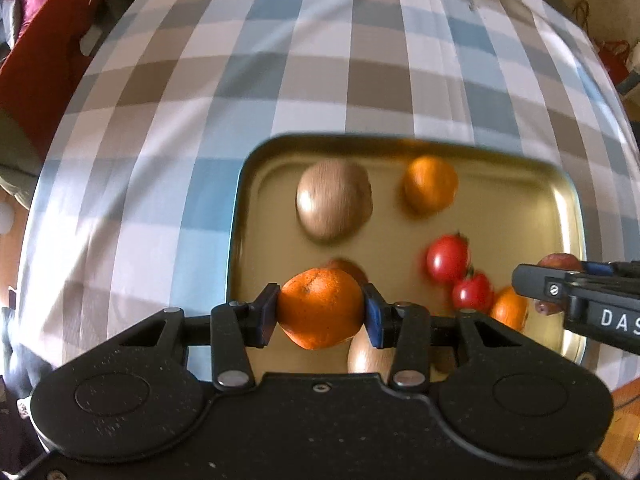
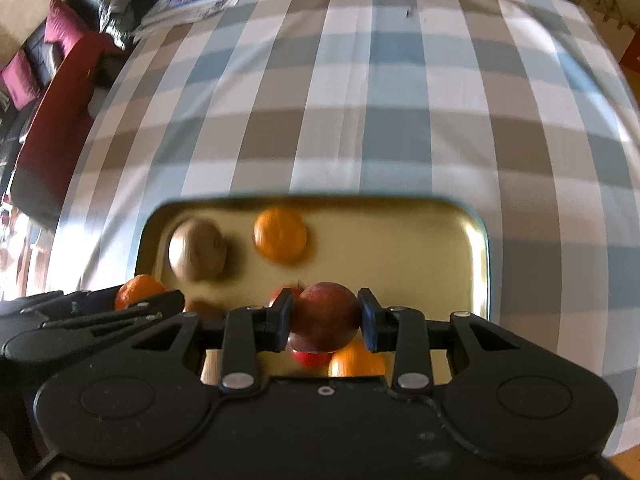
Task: Organize fruits
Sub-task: 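Carry the orange and passion fruit over the gold tray with both tools, then release the orange with the left tool while the right tool releases the passion fruit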
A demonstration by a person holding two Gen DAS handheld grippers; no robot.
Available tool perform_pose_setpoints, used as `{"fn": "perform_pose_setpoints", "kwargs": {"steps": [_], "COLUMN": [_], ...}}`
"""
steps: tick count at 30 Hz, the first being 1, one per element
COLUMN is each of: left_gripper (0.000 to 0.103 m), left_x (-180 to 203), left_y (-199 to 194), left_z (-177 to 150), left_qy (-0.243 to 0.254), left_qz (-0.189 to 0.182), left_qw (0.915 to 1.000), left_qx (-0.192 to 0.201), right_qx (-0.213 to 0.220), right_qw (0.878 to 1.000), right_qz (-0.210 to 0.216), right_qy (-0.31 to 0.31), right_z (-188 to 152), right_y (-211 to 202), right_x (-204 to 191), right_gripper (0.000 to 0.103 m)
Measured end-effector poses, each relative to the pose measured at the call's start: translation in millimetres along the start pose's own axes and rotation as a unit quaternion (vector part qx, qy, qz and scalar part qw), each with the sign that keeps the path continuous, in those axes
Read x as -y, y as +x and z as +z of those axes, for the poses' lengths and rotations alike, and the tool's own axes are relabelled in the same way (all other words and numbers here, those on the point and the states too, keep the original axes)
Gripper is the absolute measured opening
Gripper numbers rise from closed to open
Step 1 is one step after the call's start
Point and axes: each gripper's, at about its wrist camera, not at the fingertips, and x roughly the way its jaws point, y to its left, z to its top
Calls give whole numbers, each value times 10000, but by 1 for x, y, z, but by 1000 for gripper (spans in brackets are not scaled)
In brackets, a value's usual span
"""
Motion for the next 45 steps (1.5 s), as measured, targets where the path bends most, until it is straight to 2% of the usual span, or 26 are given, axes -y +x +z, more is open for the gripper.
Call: {"fn": "perform_pose_setpoints", "kwargs": {"steps": [7,13,19,27,35,45], "left_gripper": [51,51,51,51,51,52], "left_x": [-6,-8,-12,-15,-17,-19], "left_y": [0,-2,2,8,12,14], "left_z": [-25,-35,-42,-49,-52,-51], "left_qy": [132,218,218,306,404,432], "left_qz": [-75,-8,33,176,254,318], "left_qw": [9997,9996,9996,9993,9989,9984], "left_qx": [-194,-157,-170,-127,3,160], "right_qx": [-135,65,-7,-168,-112,251], "right_qw": [9996,9991,9990,9989,9986,9968], "right_qz": [-7,-130,-77,-30,-74,-183], "right_qy": [-251,-402,-433,-428,-521,-738], "right_z": [-31,-49,-61,-66,-68,-67], "right_y": [-3,-7,-6,3,3,-7], "right_x": [4,14,20,21,18,12], "right_gripper": [36,36,36,36,36,35]}}
